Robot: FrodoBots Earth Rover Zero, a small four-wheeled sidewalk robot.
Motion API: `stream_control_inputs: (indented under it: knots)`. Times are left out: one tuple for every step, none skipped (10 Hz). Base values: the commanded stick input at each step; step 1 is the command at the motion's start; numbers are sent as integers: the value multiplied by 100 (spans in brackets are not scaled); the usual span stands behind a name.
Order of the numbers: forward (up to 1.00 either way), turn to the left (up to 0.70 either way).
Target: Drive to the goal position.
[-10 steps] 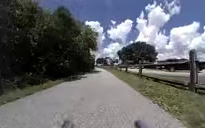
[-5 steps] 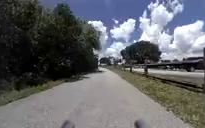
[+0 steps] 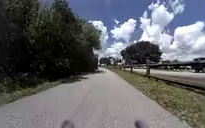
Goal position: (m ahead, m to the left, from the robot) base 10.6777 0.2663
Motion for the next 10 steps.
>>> stream_control_inputs:
  knots:
    - [50, 0]
    - [50, 0]
    - [50, 0]
    - [50, 0]
    - [50, 0]
    - [50, 0]
    - [50, 0]
    - [50, 0]
    - [50, 0]
    - [50, 0]
